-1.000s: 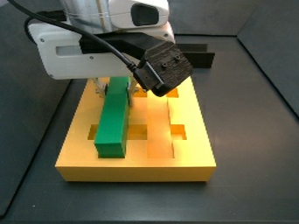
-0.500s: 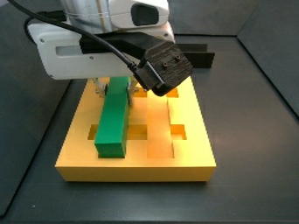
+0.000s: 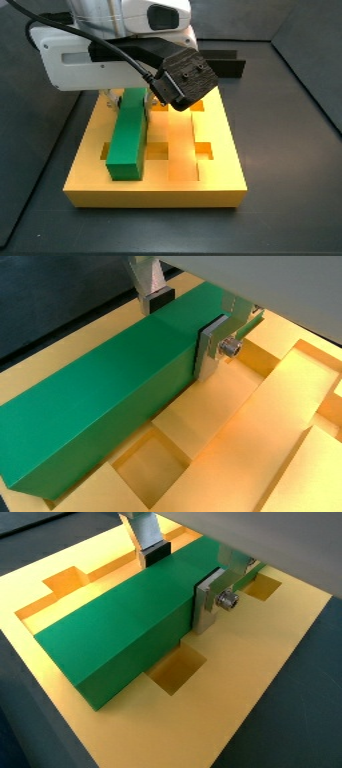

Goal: Pick up the green object. Move up. Move to above the board. Insert the green object.
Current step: Insert the green object.

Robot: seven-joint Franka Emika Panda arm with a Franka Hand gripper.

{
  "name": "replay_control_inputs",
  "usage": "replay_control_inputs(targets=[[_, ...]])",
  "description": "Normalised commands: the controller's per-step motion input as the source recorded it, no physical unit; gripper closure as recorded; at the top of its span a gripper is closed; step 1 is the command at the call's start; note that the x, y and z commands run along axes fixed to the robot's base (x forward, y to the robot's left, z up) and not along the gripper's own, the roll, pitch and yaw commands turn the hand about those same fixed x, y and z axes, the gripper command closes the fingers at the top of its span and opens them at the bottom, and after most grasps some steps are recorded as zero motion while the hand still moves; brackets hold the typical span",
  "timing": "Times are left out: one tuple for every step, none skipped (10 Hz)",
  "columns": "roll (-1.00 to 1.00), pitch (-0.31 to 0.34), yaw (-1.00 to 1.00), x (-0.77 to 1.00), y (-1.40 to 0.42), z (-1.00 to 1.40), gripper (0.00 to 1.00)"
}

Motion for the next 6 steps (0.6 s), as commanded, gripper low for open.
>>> replay_control_inputs(targets=[[0.01, 0.396, 0.00, 0.24, -0.01, -0.41, 1.00], [0.00, 0.459, 0.00, 0.39, -0.03, -0.33, 1.00], [-0.09, 0.260, 0.00, 0.26, 0.03, -0.64, 1.00], [-0.16, -0.090, 0.00, 0.00, 0.04, -0.30, 1.00], [-0.11, 0.000, -0.01, 0.06, 0.00, -0.17, 1.00], [-0.43, -0.210, -0.18, 0.00, 0.00, -0.23, 1.00]])
